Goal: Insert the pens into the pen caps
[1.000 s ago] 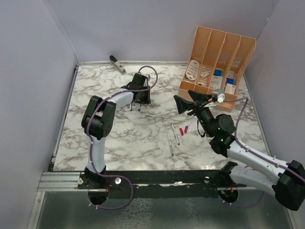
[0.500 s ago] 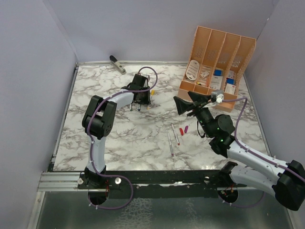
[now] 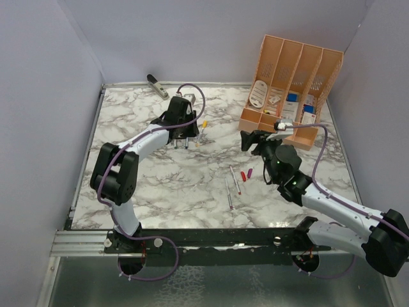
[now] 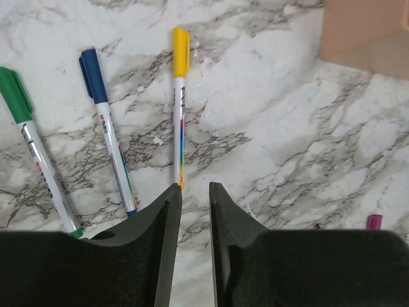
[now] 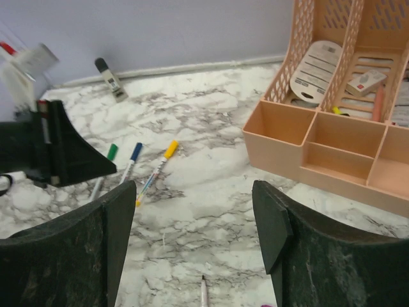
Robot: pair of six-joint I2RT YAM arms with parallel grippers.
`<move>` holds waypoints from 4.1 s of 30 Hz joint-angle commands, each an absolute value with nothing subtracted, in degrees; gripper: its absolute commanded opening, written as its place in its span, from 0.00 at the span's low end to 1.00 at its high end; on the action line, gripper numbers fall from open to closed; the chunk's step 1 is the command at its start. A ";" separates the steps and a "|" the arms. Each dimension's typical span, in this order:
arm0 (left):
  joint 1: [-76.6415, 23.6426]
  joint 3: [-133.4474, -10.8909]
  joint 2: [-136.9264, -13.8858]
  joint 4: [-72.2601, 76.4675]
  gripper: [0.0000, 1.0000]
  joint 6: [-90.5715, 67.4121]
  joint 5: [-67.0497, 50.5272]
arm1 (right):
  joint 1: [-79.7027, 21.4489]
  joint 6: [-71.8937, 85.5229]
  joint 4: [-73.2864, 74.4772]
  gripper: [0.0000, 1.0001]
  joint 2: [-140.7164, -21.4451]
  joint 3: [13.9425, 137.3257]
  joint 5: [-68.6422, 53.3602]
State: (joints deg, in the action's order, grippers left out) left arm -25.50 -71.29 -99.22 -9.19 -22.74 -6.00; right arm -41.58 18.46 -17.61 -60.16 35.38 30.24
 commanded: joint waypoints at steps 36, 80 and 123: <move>-42.88 -48.21 -78.74 -6.98 0.35 -26.71 -2.15 | -58.73 29.88 10.05 0.37 -71.94 34.56 20.15; -42.74 -45.95 -72.79 -7.25 0.35 -25.60 4.42 | -59.04 31.74 11.69 0.01 -86.92 47.01 33.55; -42.80 -41.38 -65.27 31.90 0.40 -21.62 -27.83 | -49.75 23.86 -51.15 0.01 -59.58 29.29 7.54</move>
